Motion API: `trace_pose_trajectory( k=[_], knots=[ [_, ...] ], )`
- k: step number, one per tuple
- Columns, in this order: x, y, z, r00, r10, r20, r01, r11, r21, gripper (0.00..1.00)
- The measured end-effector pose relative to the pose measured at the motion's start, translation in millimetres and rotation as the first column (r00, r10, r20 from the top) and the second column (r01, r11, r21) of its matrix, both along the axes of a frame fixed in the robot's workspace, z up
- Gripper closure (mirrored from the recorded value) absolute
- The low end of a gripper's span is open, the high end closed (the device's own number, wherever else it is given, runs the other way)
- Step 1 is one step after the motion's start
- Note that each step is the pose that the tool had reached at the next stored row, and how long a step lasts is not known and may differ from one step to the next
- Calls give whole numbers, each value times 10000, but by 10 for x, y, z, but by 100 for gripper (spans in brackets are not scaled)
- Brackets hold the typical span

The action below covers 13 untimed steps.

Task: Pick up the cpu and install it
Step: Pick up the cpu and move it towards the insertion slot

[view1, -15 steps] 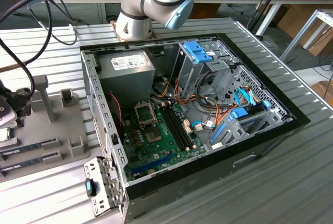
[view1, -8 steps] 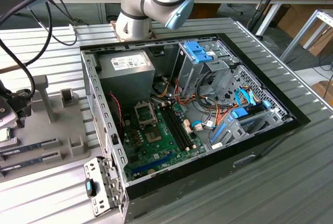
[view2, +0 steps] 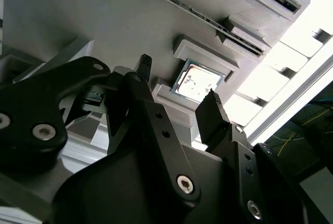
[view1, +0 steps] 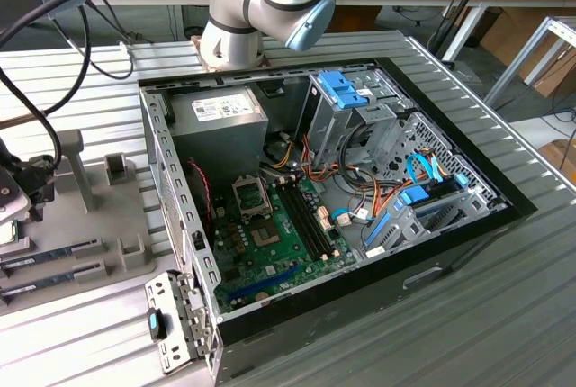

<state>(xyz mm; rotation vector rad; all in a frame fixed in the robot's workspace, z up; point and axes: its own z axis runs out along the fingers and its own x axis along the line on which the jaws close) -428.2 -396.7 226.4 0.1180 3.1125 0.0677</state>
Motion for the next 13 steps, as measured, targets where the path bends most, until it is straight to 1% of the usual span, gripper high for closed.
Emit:
trace_pose_trajectory(
  k=[13],
  knots=[
    [0,0,-31,10000,0,0,0,10000,0,38]
  ],
)
